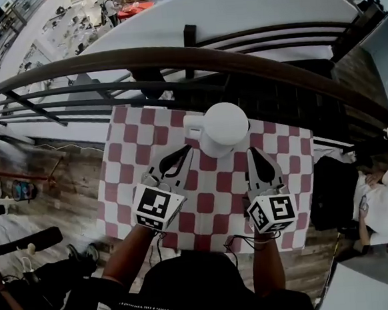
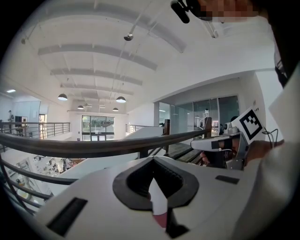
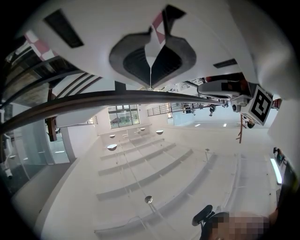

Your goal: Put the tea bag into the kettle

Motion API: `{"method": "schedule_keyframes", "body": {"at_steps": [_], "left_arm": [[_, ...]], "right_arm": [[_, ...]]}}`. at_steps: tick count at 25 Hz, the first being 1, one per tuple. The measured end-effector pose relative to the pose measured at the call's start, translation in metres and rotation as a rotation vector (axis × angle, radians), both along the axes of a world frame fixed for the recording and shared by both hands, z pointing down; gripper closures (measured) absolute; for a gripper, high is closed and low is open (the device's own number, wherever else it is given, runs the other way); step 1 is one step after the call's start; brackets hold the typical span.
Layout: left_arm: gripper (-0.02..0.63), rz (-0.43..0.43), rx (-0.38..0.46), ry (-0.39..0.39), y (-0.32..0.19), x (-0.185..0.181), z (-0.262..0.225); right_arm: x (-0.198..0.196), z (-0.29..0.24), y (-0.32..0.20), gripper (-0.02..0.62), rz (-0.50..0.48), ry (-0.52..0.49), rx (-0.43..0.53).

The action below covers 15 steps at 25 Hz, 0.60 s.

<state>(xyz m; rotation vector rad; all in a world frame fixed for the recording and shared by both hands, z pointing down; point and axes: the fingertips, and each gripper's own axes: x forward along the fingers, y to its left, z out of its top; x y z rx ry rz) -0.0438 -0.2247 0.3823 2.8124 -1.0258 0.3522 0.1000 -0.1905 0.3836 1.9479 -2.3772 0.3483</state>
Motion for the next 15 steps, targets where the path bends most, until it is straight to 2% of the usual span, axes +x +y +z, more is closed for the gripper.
{"method": "schedule_keyframes", "body": {"at_steps": [15], "left_arm": [[0.606, -0.086, -0.024, -0.029, -0.075, 0.01, 0.031]], "right_arm": [[0.017, 0.03, -0.057, 0.581, -0.006, -0.019, -0.031]]}}
